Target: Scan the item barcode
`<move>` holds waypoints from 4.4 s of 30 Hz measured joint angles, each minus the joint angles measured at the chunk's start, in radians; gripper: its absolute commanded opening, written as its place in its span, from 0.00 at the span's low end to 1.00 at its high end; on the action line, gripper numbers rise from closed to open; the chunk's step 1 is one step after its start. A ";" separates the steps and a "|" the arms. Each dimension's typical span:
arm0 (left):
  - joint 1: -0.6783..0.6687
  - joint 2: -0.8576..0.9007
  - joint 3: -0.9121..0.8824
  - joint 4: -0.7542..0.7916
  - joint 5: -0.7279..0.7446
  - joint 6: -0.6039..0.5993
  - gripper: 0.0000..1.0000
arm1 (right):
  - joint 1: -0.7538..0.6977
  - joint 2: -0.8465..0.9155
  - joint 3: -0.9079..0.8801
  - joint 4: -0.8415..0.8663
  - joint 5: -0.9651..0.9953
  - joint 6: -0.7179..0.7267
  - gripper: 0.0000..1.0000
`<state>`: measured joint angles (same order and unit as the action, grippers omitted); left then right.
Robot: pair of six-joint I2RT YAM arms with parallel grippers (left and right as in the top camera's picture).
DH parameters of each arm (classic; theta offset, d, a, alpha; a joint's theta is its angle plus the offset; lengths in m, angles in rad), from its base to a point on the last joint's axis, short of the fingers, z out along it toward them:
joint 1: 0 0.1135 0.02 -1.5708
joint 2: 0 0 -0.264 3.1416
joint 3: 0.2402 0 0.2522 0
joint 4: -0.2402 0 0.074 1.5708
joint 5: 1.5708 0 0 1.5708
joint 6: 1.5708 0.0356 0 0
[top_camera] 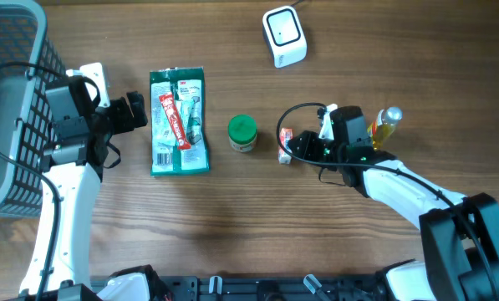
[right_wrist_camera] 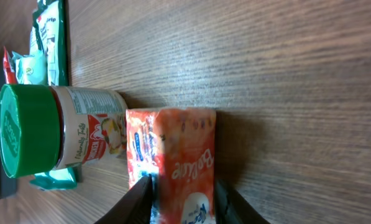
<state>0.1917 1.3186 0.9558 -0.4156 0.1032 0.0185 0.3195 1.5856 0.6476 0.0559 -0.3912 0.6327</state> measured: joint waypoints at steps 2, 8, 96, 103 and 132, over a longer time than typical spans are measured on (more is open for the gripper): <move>0.000 0.000 0.000 0.000 0.000 0.000 1.00 | -0.001 -0.004 0.000 -0.003 0.011 -0.010 0.38; 0.000 0.000 0.000 0.000 0.000 0.000 1.00 | -0.001 -0.010 0.044 -0.133 0.020 -0.038 0.43; 0.000 0.000 0.000 0.000 0.000 0.000 1.00 | 0.281 0.009 0.555 -0.673 0.410 -0.200 0.87; 0.000 0.000 0.000 0.000 0.000 0.000 1.00 | 0.076 0.009 0.552 -0.933 0.386 -0.073 0.08; 0.000 0.000 0.000 0.000 0.000 0.000 1.00 | 0.345 0.204 0.552 -0.367 0.401 0.064 0.25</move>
<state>0.1917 1.3186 0.9558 -0.4156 0.1028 0.0185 0.6647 1.7901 1.1992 -0.3115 0.0101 0.6968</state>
